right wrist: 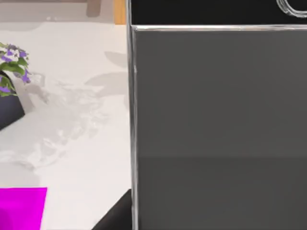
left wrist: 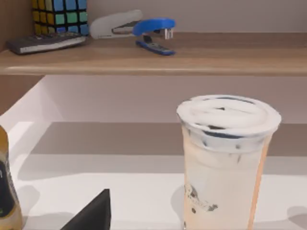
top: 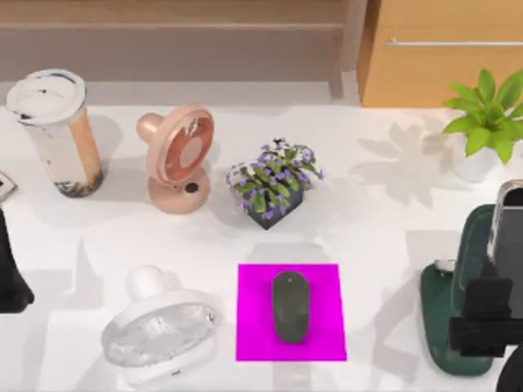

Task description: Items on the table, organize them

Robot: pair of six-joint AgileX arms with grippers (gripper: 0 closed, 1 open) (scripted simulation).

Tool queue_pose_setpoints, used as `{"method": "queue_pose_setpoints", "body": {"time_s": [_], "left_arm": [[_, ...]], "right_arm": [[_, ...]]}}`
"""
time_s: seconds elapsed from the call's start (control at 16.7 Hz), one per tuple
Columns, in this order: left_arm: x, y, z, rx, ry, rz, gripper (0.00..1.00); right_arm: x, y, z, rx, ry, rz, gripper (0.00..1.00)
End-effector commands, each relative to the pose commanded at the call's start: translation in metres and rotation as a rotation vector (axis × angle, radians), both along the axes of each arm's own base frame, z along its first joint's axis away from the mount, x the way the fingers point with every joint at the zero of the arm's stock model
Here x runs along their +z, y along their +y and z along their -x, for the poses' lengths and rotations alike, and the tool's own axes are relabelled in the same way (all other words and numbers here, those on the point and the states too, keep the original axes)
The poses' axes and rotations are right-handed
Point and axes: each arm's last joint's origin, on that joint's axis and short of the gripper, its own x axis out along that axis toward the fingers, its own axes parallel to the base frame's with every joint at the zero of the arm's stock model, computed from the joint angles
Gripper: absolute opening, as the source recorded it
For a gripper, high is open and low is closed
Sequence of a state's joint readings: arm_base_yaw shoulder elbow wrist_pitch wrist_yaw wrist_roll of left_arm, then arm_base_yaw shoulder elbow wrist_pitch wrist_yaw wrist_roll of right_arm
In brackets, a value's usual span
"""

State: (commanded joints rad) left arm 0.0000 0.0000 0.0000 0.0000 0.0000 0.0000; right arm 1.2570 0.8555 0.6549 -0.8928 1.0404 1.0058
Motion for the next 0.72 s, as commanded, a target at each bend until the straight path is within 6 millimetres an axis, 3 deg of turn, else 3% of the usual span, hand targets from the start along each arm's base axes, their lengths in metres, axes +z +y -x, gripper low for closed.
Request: {"method": "queue_pose_setpoints", "body": {"time_s": [0.36,0.72], "left_arm": [[0.0,0.0,0.0,0.0,0.0,0.0,1.0],[0.0,0.0,0.0,0.0,0.0,0.0,1.0]], "right_arm": [[-0.001,0.0,0.0,0.002,0.002,0.001,0.0],[0.029,0.005,0.001,0.112,0.01,-0.241,0.0]]}}
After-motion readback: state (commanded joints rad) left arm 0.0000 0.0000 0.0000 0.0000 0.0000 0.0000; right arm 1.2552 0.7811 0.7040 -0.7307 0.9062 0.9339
